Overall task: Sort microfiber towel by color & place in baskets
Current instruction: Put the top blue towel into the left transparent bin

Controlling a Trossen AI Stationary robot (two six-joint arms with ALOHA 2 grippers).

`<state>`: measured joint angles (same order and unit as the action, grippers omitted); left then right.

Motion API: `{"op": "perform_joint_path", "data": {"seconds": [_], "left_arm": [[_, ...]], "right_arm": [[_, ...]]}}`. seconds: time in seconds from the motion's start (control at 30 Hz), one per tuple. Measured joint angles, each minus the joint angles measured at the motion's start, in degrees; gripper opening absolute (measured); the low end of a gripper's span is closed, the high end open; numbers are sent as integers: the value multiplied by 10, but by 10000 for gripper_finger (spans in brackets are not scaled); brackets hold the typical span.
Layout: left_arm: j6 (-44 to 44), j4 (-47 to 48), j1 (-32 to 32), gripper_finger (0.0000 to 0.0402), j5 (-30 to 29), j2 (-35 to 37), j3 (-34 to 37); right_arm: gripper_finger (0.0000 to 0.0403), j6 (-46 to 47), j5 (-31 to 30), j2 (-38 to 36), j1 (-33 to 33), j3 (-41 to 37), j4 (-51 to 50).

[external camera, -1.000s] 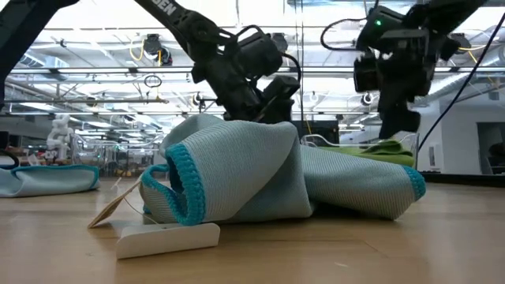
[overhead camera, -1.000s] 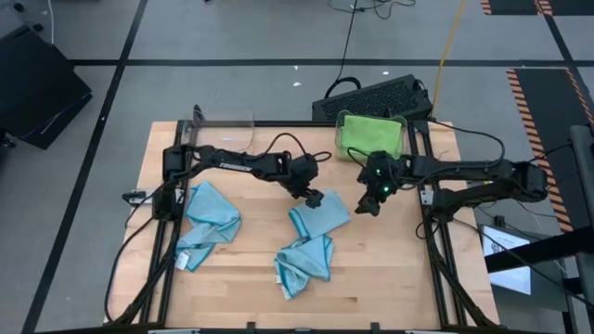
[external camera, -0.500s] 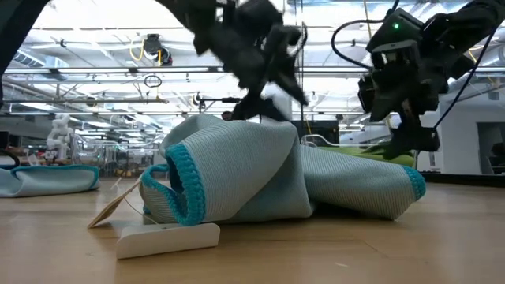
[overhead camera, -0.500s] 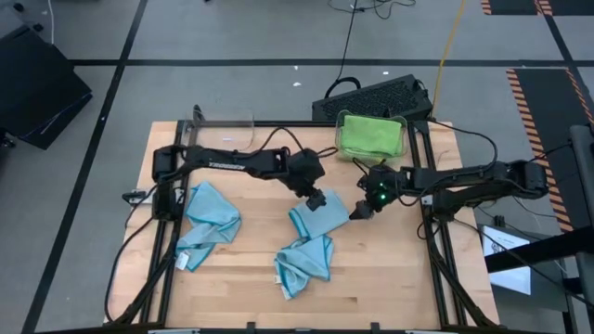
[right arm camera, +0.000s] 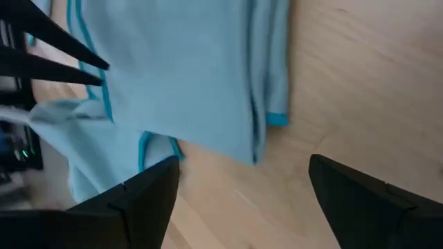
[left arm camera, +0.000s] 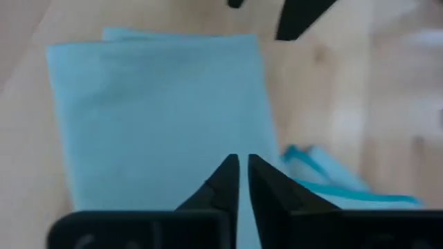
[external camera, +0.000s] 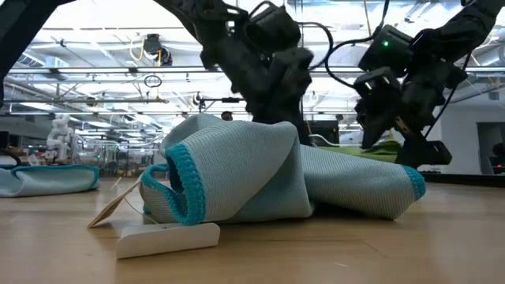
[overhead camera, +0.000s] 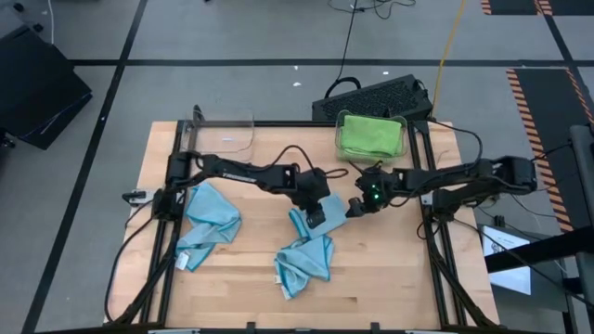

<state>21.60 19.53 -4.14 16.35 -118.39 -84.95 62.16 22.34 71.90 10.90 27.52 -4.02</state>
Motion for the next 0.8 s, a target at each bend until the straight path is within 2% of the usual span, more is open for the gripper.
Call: {"op": "perform_joint_path", "data": {"seconds": [0.13, 0.3, 0.43, 0.63, 0.8], "left_arm": [[-22, 2, 0, 5, -42, -3, 0], [-47, 14, -1, 18, -63, -8, 3], [-55, 26, -4, 22, -50, -11, 5], [-79, 22, -4, 4, -28, -48, 4], [-79, 16, -7, 19, -6, -65, 2]], "right_arm": [[316, 47, -36, 23, 6, 1, 39], [316, 39, -53, 57, 25, 1, 66], [316, 11, -45, 72, 33, 1, 80], [316, -14, -32, 104, 34, 2, 117], [315, -11, 0, 142, 31, 3, 141]]}}
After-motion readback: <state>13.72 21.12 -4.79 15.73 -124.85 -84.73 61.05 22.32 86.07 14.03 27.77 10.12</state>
